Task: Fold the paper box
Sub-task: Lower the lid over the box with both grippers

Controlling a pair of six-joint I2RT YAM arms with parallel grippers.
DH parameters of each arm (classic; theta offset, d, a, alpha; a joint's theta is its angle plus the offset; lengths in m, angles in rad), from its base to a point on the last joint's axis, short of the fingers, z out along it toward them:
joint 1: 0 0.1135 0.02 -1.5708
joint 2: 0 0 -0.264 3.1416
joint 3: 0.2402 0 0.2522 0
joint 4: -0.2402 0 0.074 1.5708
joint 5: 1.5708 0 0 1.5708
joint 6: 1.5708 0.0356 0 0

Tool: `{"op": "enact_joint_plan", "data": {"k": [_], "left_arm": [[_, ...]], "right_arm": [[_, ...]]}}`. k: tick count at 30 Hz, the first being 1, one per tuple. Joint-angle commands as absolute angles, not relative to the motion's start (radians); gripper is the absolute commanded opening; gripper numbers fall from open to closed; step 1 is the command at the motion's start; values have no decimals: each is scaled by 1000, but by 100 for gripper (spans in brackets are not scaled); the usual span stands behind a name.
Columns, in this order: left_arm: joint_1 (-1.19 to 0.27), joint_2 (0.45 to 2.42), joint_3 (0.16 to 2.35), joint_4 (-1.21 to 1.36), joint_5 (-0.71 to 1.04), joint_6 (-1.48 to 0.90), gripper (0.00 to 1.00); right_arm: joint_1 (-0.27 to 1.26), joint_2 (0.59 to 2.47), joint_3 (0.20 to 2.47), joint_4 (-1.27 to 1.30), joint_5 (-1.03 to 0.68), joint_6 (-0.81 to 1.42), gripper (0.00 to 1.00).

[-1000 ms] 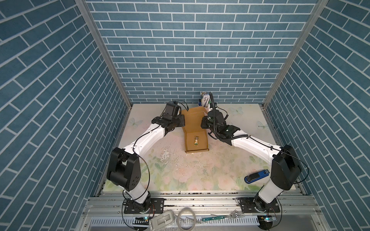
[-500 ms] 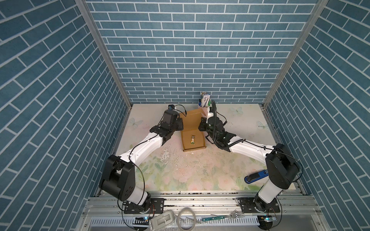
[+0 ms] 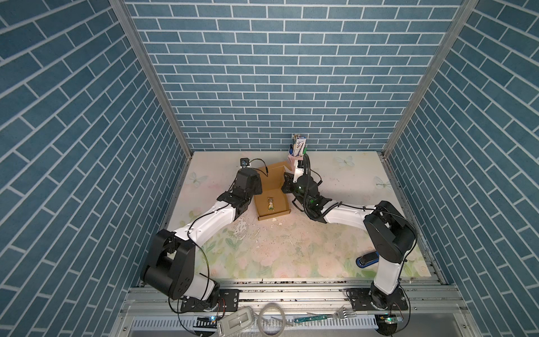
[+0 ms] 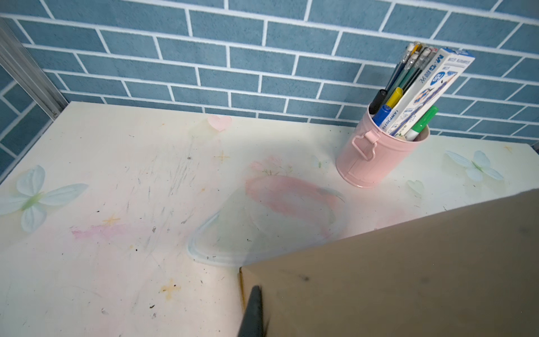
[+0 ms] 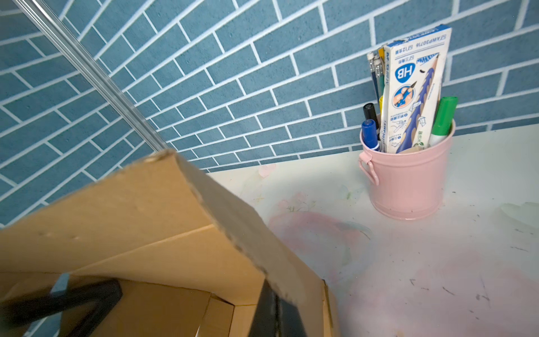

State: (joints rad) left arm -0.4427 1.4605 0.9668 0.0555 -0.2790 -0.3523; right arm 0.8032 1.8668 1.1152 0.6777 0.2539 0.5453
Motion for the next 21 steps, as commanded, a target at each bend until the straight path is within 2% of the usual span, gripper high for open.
{"op": "enact_joint_plan", "data": {"k": [1, 21], "left_arm": [[-434, 1452, 948, 196, -332, -385, 5], [-460, 1376, 733, 387, -284, -386, 8]], "right_arm": [[794, 1893, 1090, 736, 267, 577, 0], [814, 1887, 908, 939, 249, 548, 0]]}}
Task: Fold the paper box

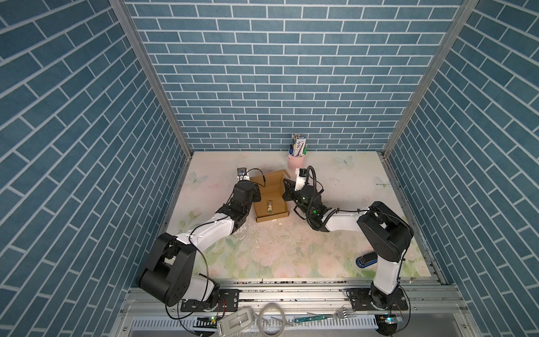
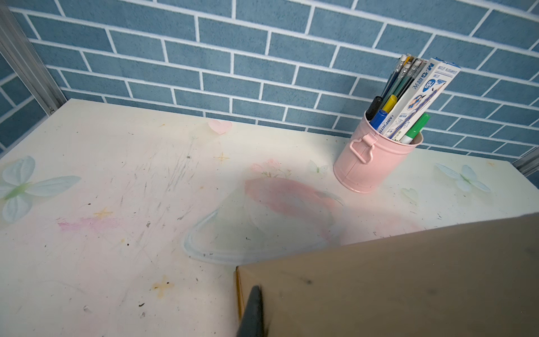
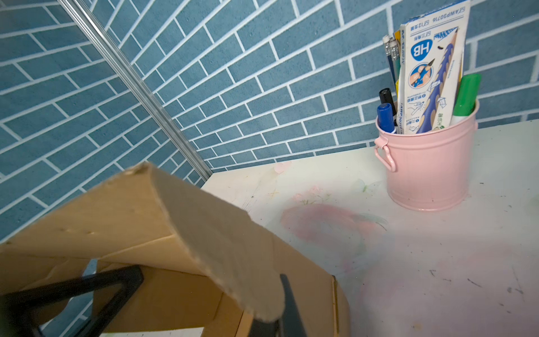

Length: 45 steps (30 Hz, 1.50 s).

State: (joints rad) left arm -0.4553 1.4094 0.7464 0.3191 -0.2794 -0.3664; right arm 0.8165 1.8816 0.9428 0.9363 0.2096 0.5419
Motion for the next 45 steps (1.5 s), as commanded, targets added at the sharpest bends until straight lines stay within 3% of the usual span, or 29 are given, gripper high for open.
{"op": "enact_joint_plan", "data": {"k": [1, 13, 31, 37, 45], "left_arm": [[-463, 1374, 729, 383, -282, -386, 8], [-487, 1337, 664, 395, -293, -403, 8], [-553, 1266, 543, 412, -285, -431, 10], [-574, 1193, 488, 363, -284, -453, 15], [-589, 1045, 447, 166, -236, -521, 31]], "right_arm": [[818, 1884, 899, 943, 253, 545, 0], [865, 1871, 878, 938, 327, 537, 0], [893, 1889, 718, 1132, 334, 486, 0], [897, 1897, 691, 1164, 286, 471, 0], [896, 1917, 654, 1195, 229, 454, 0]]}}
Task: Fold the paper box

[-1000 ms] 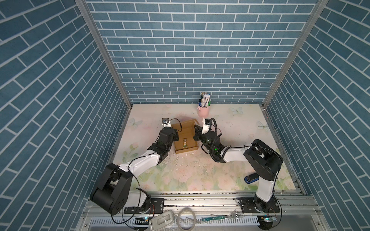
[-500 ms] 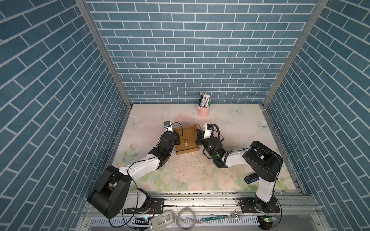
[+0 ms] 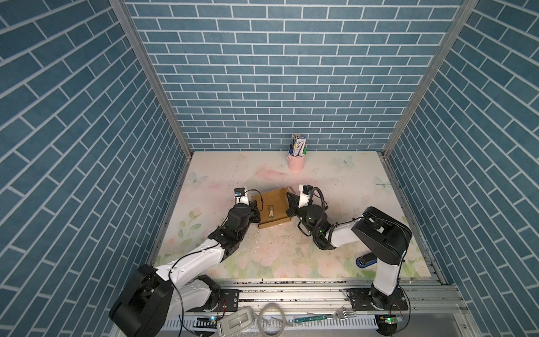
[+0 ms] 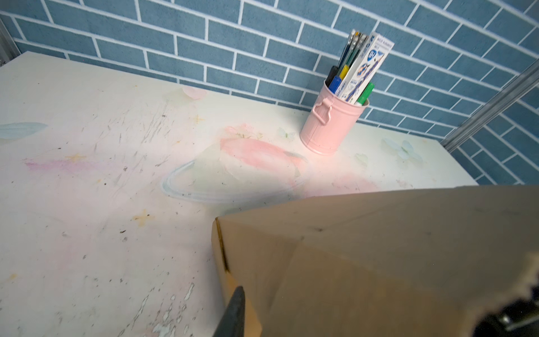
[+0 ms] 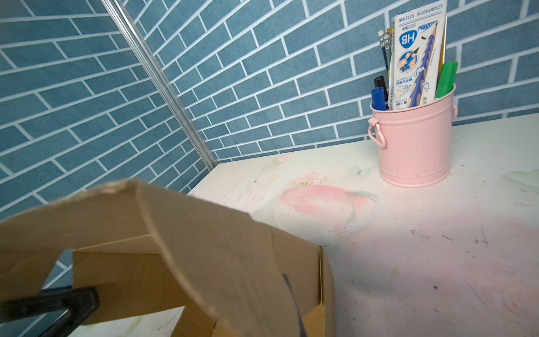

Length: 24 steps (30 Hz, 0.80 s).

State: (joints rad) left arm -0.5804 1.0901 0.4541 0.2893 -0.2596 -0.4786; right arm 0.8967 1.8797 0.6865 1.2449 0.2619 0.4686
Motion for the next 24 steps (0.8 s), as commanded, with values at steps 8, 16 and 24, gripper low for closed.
{"op": "enact_joint_plan", "data": {"k": [8, 16, 24], "left_arm": [[-595, 884, 458, -152, -212, -639, 54], [-594, 849, 524, -332, -213, -674, 64], [-529, 863, 618, -409, -228, -612, 72]], "right_arm": [[892, 1926, 646, 1184, 199, 410, 0], [879, 1959, 636, 1205, 158, 399, 0], [859, 1965, 618, 1204, 87, 359, 0]]}}
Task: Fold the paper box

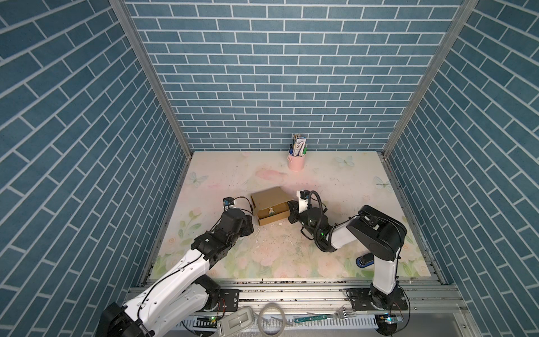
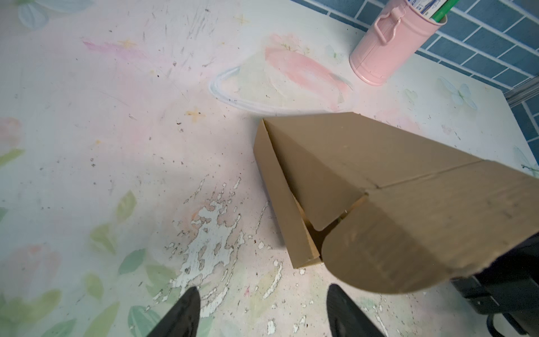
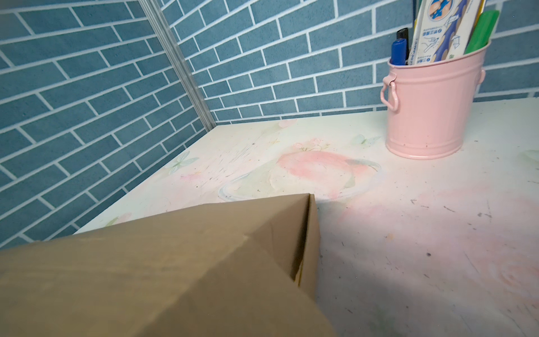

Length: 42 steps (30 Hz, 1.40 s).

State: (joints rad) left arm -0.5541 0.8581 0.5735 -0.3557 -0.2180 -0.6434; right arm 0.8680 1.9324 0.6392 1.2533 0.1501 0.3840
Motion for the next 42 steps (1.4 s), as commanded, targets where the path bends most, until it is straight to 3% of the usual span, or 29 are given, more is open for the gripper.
{"op": "enact_joint_plan", "data": {"k": [1, 7, 20, 30, 36, 42], "left_arm": [[-514, 869, 631, -410, -221, -602, 72], [-441, 938, 694, -413, -156, -560, 76], [-431, 1114, 797, -378, -66, -531, 80], [-431, 1197, 818, -353, -37, -526, 81], [-430, 1221, 819, -341, -35, -528, 82], [-430, 1244, 831, -336, -37, -522, 81]], "right_arm": [[853, 1969, 617, 1207, 76, 359, 0], [844, 1991, 633, 1195, 46, 344, 0], [838, 1979, 662, 1051, -6, 321, 0], [838, 1813, 680, 738, -16, 300, 44], [838, 1729, 671, 576, -2, 305, 51], [841, 1688, 629, 600, -11, 301, 53]]}}
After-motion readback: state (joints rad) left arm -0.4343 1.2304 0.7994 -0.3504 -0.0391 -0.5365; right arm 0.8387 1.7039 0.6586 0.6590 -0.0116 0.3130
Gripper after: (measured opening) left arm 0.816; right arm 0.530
